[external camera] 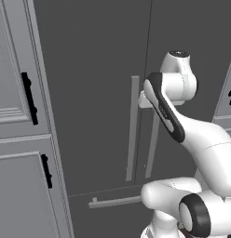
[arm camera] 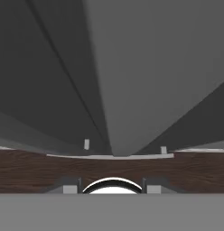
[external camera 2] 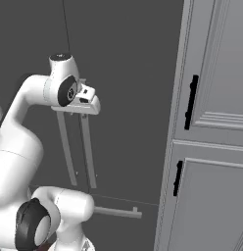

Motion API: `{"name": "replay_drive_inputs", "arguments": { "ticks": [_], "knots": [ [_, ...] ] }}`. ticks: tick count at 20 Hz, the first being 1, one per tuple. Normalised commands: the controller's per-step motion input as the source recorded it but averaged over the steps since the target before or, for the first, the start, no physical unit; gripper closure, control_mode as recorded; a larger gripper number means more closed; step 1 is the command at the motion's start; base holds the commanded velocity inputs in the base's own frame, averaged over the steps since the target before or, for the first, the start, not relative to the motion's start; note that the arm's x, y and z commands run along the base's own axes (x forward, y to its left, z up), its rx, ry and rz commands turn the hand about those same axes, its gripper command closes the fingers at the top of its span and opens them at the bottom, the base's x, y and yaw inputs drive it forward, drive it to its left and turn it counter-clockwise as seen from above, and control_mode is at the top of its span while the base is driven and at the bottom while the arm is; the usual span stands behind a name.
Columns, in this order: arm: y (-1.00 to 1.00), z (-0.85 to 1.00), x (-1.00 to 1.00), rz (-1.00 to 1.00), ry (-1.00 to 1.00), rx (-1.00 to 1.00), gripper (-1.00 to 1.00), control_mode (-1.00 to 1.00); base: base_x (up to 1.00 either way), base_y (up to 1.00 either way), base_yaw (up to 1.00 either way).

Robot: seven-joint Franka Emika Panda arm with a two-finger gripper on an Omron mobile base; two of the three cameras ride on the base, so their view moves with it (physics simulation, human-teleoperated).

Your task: Take the strawberry from the fridge and place it on top of the pancake, located on the dining counter.

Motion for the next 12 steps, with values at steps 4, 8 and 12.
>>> {"name": "replay_drive_inputs", "arguments": {
  "ticks": [4, 8, 12],
  "knots": [
    [0.0, 0.0, 0.0, 0.0, 0.0, 0.0, -1.0, 1.0, -0.16, 0.0, 0.0],
    [0.0, 0.0, 0.0, 0.0, 0.0, 0.0, -1.0, 1.0, -0.95, 0.0, 0.0],
    [0.0, 0.0, 0.0, 0.0, 0.0, 0.0, -1.0, 1.0, -0.49, 0.33, 0.0]
  ]
}}
